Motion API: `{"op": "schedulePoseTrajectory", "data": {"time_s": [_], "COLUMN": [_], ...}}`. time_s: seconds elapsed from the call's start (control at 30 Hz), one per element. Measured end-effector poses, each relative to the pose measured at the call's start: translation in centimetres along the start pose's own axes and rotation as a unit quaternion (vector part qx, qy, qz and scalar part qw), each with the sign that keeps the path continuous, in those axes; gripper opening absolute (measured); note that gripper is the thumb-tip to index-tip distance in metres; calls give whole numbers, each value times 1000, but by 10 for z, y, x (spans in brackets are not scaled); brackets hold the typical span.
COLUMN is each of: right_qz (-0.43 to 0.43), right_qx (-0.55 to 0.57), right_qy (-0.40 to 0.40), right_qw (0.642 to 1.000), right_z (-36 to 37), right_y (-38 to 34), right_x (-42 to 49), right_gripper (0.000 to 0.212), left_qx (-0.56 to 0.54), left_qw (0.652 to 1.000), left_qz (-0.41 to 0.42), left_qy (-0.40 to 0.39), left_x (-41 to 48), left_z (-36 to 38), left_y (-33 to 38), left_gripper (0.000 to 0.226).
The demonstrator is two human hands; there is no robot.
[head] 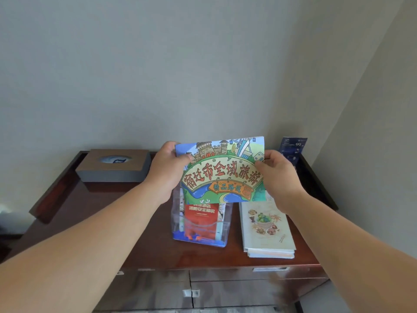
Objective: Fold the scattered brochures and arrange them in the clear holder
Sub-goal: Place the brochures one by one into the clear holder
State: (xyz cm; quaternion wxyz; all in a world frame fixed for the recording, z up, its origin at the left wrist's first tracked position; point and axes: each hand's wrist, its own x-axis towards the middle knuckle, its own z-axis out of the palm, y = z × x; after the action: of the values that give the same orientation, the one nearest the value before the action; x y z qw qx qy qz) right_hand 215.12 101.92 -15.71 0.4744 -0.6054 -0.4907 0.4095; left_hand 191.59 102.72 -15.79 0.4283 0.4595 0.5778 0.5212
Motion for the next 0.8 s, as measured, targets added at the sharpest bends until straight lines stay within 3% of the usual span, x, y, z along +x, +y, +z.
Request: {"op": "schedulePoseTrajectory", "data": {"time_s": [0.17,0.4,0.5,0.6,0.7,0.8], "right_qz": [-85,-176,-190,-192,-177,-143], "right_qx": [-144,-362,-399,-413,-420,-439], "right_qy": [37,14,-16,-36,-31,-20], "right_qw": [985,915,897,889,889,887], "right_z": [40,71,77,79,73,60], "right_y": [-21,-35,-32,-25,-18,-9], "right_x": [-12,-17,-22,-23,-19,-14], "right_gripper": [14,25,24,21,18,19], "left_qx": [94,233,265,249,191,154], "left_qw": [995,953,939,951,972,982], "left_qz": [36,149,176,142,78,39], "left_qy": [-23,-127,-130,-116,-115,-100], "left_x": [4,-2,-2,-2,-4,-4], "left_z": [-37,-29,-18,-12,-12,-15], "left_y": [-10,-8,-8,-14,-20,-28], "left_gripper": [22,23,7,16,4,11]}}
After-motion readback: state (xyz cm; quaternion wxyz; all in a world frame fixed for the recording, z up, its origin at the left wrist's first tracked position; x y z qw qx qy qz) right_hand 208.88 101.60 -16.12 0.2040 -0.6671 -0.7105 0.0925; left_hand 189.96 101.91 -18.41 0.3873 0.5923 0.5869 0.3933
